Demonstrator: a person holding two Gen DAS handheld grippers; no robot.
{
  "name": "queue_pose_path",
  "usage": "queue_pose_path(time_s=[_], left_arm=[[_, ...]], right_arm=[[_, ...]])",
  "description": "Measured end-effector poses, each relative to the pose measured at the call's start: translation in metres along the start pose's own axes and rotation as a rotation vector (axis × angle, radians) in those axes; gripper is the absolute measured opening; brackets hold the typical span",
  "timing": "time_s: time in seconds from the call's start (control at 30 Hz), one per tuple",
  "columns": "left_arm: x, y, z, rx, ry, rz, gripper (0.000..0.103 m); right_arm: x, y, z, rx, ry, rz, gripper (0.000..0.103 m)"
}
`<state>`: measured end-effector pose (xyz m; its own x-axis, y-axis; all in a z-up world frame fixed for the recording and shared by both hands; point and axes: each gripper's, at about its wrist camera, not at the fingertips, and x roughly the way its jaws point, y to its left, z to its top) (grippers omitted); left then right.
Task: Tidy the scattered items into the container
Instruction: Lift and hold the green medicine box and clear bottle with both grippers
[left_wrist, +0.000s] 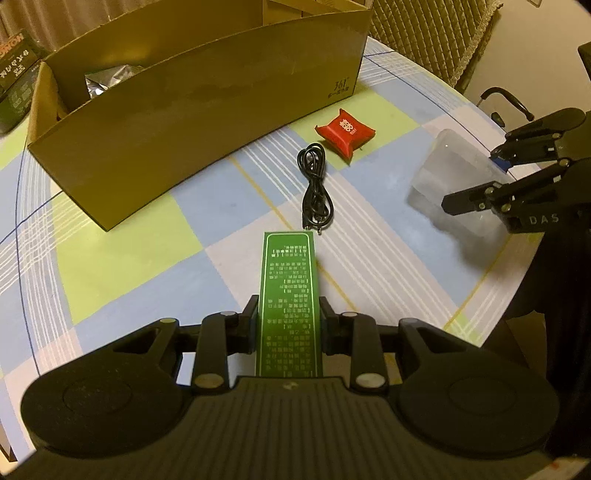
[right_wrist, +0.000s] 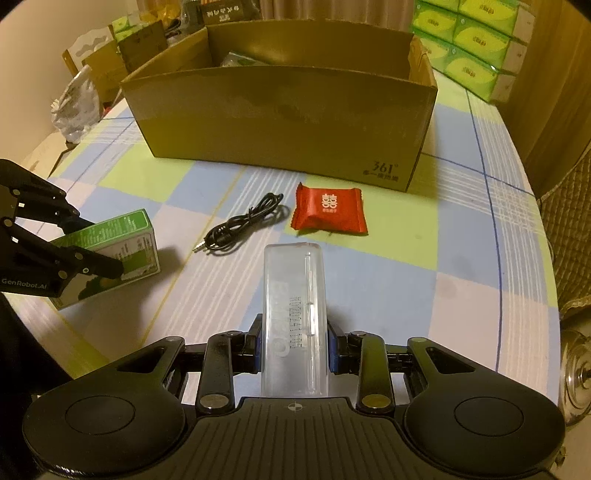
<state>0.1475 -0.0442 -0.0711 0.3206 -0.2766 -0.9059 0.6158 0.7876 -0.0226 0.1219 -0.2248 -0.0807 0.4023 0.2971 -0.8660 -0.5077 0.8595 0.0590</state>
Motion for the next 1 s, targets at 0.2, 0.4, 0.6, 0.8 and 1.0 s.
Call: queue_pose_path(time_s=[0.2, 0.4, 0.6, 0.8, 1.0], left_arm=[[-0.001, -0.003, -0.006, 0.006, 0.021, 0.006, 0.025], [0.009, -0.004, -0.009, 0.019, 0.062, 0.01, 0.025], [0.022, -0.005, -0.008, 0.037, 0.094, 0.012, 0.026], [0.013, -0.006, -0.007, 0.059, 0.08, 0.008, 0.025], [-0.005, 0.001, -0.002, 0.046, 0.045, 0.022, 0.025]], right_arm=[[-0.001, 0.005, -0.006, 0.002, 0.005, 0.005, 0.028], [0.001, 0.005, -0.008, 0.009, 0.009, 0.01, 0.028], [0.003, 0.003, -0.01, 0.014, 0.013, 0.015, 0.028], [0.0, 0.002, -0.01, 0.017, 0.002, 0.015, 0.028], [-0.008, 0.005, -0.009, 0.015, -0.017, 0.013, 0.028]])
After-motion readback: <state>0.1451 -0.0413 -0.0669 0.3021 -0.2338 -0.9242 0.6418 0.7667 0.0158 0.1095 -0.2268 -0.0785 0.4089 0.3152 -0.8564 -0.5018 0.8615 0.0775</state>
